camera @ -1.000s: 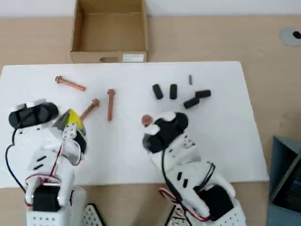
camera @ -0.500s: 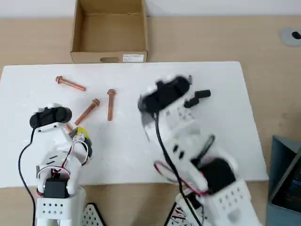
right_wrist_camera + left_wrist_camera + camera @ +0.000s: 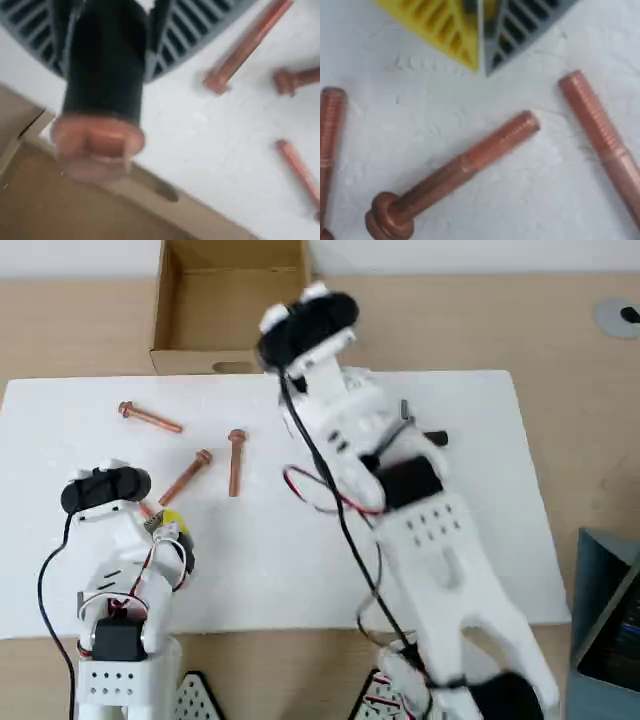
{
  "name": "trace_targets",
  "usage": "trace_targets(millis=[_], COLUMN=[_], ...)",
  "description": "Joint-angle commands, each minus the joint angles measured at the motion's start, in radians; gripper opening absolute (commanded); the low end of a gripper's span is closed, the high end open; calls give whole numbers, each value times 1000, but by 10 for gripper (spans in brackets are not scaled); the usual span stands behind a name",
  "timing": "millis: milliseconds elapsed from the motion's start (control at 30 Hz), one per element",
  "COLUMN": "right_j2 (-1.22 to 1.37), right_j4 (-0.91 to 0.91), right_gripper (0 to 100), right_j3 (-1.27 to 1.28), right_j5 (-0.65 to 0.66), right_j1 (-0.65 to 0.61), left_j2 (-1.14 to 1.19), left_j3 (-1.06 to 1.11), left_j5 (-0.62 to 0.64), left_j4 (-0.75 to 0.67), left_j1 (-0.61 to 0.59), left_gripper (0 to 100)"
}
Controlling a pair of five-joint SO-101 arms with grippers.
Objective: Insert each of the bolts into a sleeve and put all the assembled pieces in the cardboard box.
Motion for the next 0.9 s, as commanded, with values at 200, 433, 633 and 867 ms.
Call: trace_targets(millis=[200,433,633,867], right_j2=[394,740,1024,1299], right_j4=[-123,-218,-229,-226], right_gripper=[9,9,9,12], right_j3=[-397,-668,-972,-1290], right_j5=[92,189,267,364], right_j1=[56,56,56,51], left_j2=[-5,-5,-5,-5], left_j3=[6,6,6,5], left_j5=[-2,-2,0,-2], left_j4=[-5,2,2,2], left_j1=[-9,-12,-23,-20], left_gripper=[2,2,2,2])
